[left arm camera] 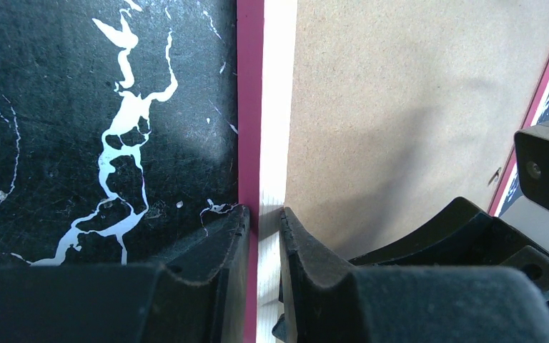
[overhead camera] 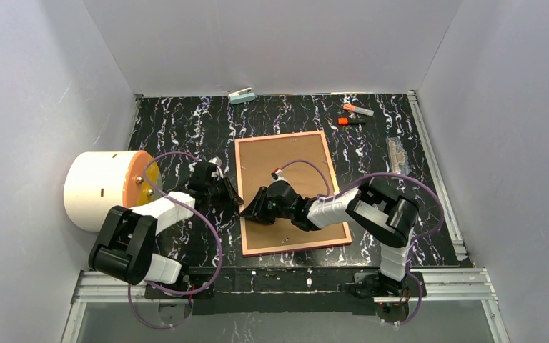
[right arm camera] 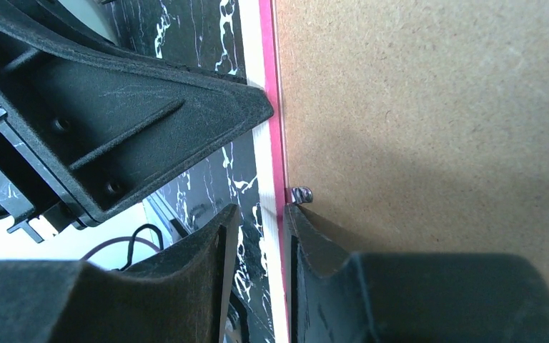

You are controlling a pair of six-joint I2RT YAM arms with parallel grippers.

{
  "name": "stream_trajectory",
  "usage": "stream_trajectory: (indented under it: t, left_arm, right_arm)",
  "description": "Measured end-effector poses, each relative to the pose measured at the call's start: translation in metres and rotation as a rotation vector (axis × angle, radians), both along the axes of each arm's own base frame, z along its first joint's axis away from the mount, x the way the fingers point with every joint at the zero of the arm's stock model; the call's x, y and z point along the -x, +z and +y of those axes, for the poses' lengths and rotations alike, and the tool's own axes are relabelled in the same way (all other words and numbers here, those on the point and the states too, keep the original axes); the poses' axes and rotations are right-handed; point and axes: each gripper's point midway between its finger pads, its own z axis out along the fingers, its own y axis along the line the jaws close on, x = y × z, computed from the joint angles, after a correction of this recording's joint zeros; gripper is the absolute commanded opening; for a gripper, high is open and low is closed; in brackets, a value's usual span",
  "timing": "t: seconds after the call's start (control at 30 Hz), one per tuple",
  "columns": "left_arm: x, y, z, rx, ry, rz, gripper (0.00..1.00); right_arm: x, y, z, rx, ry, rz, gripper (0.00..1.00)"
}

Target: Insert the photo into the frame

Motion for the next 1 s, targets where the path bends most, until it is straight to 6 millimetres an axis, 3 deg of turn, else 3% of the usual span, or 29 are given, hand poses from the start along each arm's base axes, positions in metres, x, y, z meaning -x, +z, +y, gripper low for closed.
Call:
stream_trajectory:
  t: [0.17,0.37,0.6,0.77,1.0]
  left_arm:
    - [0.000,0.000,0.000,0.001,0.000,0.001,0.19]
    - [0.002,0.001,-0.001,0.003,0.001,0.016,0.32]
    - [0.005,0.008,-0.006,0.029,-0.012,0.022,0.44]
    - [0.007,0.016,-0.008,0.045,-0.017,0.012,0.43]
    - [0.009,0.022,-0.007,0.053,-0.009,0.008,0.30]
  right_arm:
    - [0.002,0.002,0.001,-0.005,0.025,-0.021,0.38]
    - [0.008,0.008,-0.010,0.008,0.078,-0.089,0.41]
    - [0.010,0.054,-0.038,0.031,0.081,-0.232,0.48]
    - [0.006,0.071,-0.063,0.107,0.056,-0.303,0.48]
    - [0.011,0.044,-0.100,0.287,0.097,-0.288,0.48]
